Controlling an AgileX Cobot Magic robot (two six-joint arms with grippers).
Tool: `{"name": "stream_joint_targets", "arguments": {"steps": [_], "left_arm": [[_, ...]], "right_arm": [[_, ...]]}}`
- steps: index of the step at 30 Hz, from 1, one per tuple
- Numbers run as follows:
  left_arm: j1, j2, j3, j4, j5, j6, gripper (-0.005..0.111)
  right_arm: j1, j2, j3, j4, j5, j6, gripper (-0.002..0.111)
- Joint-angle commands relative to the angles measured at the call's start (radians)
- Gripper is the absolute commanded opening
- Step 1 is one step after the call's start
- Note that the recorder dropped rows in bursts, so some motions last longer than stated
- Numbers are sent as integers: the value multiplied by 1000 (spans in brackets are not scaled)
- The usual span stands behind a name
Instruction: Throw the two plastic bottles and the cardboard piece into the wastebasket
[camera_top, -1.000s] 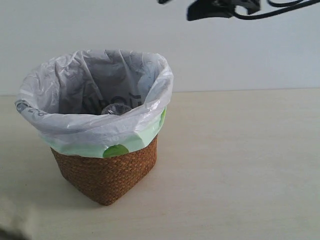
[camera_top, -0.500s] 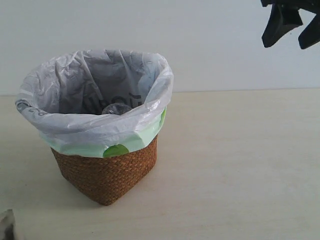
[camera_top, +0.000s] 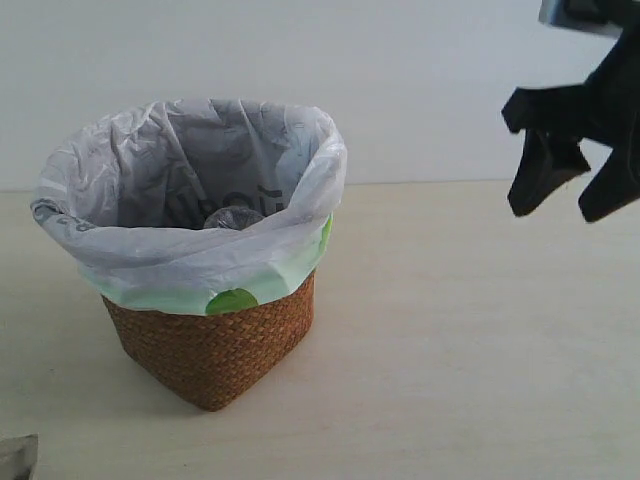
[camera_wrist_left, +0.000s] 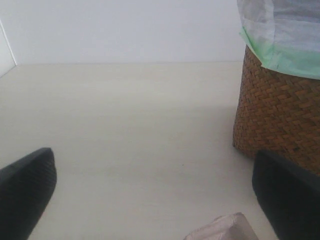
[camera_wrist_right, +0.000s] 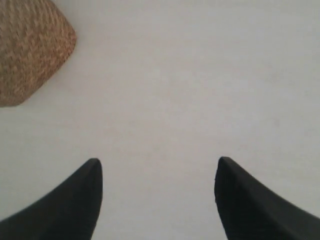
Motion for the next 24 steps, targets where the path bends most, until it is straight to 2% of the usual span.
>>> {"name": "stream_joint_targets", "arguments": {"steps": [1, 10, 18, 24], "left_arm": [[-7, -3, -4, -2, -8, -9, 108], [-7, -3, -4, -2, -8, -9, 108], [-7, -3, -4, -2, -8, -9, 108], [-7, -3, -4, -2, -8, -9, 108]], "right_arm": [[5, -10, 117, 98, -4, -69, 58], [131, -10, 236, 300, -25, -191, 58], [274, -10, 245, 307, -39, -179, 58], [332, -10, 245, 303, -50, -100, 58]]}}
